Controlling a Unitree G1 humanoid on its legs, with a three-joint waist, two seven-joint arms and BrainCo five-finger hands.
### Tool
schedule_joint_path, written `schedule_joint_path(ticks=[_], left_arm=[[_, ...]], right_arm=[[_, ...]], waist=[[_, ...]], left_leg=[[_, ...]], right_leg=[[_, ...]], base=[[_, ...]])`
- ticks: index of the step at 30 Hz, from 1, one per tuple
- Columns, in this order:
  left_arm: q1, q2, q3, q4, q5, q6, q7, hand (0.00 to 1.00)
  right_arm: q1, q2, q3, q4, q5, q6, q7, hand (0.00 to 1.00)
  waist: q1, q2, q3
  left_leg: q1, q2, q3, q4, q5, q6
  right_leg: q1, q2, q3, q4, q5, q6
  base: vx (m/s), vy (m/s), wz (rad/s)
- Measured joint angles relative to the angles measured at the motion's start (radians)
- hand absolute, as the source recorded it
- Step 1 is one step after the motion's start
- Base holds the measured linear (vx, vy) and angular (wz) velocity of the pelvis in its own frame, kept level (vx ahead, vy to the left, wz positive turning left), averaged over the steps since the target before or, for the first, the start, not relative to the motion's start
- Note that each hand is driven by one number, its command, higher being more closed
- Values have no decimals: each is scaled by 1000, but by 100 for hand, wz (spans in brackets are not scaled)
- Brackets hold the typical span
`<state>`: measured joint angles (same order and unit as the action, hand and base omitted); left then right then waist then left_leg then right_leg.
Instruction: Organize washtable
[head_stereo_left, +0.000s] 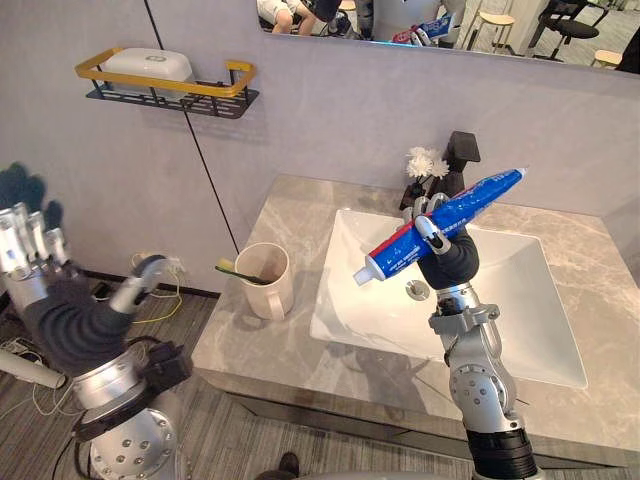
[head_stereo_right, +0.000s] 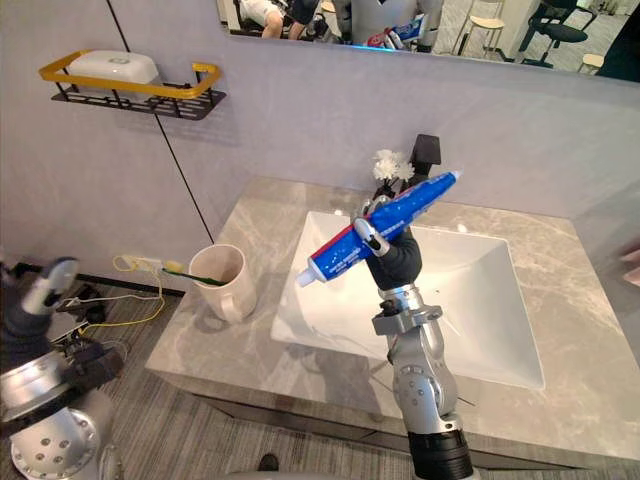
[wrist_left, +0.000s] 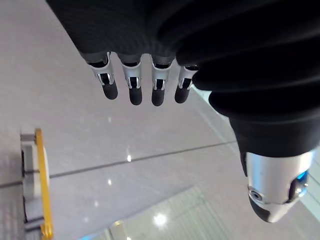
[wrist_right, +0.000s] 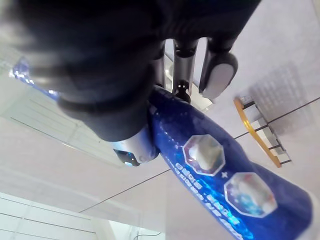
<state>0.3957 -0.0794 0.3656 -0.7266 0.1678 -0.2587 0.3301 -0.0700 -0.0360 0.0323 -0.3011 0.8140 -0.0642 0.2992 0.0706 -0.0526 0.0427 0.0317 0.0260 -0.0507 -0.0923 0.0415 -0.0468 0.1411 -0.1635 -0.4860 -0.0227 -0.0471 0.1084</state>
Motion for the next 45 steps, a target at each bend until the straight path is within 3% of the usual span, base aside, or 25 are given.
schedule_joint_path(ticks=[4, 6, 10, 13, 19, 27, 33, 45], left_arm=[[37, -15, 82, 205, -31, 19, 0, 0], [44, -16, 115, 378, -118, 40, -22, 0], [44, -16, 117, 682, -197, 108, -103, 0], [39, -12, 118, 829, -200, 125, -142, 0], [-30, 7, 118, 1281, -242, 167, -197, 0], [-76, 26, 93, 1469, -233, 183, -240, 0], [-110, 99, -39, 1524, -184, 185, -265, 0], [-147, 170, -157, 1555, -135, 183, -282, 0]], right_arm=[[0, 0, -32, 0, 1, -1, 0, 100], [0, -3, -39, 0, 1, -1, 0, 100], [2, -6, -57, 3, 1, 1, 0, 100], [3, -8, -62, 4, 1, 2, 1, 100], [1, -13, -57, 52, 0, 2, 0, 100], [-40, -35, 2, 53, -40, -6, -17, 100], [-128, -83, 65, 53, -104, -16, -22, 100], [-339, -152, 160, 92, -259, -49, -64, 100]], waist=[[4, -2, 3], [5, -7, 11], [4, -13, 14], [4, -13, 15], [4, -15, 15], [3, -24, 22], [5, -29, 30], [47, -51, 44]], left_leg=[[-4, 0, -4, 0, 0, 0], [-7, 0, -5, 0, 0, 0], [-18, -2, -12, 0, 0, 0], [-19, -8, -19, 0, 0, 0], [-24, -11, -25, 0, 0, 0], [-24, -12, -27, 6, -1, 1], [-34, -9, -34, 22, -1, 0], [-53, -11, -59, 29, 0, -1]], right_leg=[[-2, 0, -5, 0, -2, 0], [-4, 0, -6, 0, -4, 0], [-11, -1, -15, 0, -6, 1], [-8, -7, -26, 2, -12, 8], [-8, -12, -37, 2, -12, 8], [-7, -13, -37, 7, -13, 8], [-8, -11, -39, 9, -13, 9], [-9, -7, -62, 7, -13, 9]], base=[[-1, -5, 4], [0, 0, 0], [8, -6, 5], [25, -5, 10], [29, -3, 5], [0, 0, 0], [-22, -12, 2], [-2, -9, 6]])
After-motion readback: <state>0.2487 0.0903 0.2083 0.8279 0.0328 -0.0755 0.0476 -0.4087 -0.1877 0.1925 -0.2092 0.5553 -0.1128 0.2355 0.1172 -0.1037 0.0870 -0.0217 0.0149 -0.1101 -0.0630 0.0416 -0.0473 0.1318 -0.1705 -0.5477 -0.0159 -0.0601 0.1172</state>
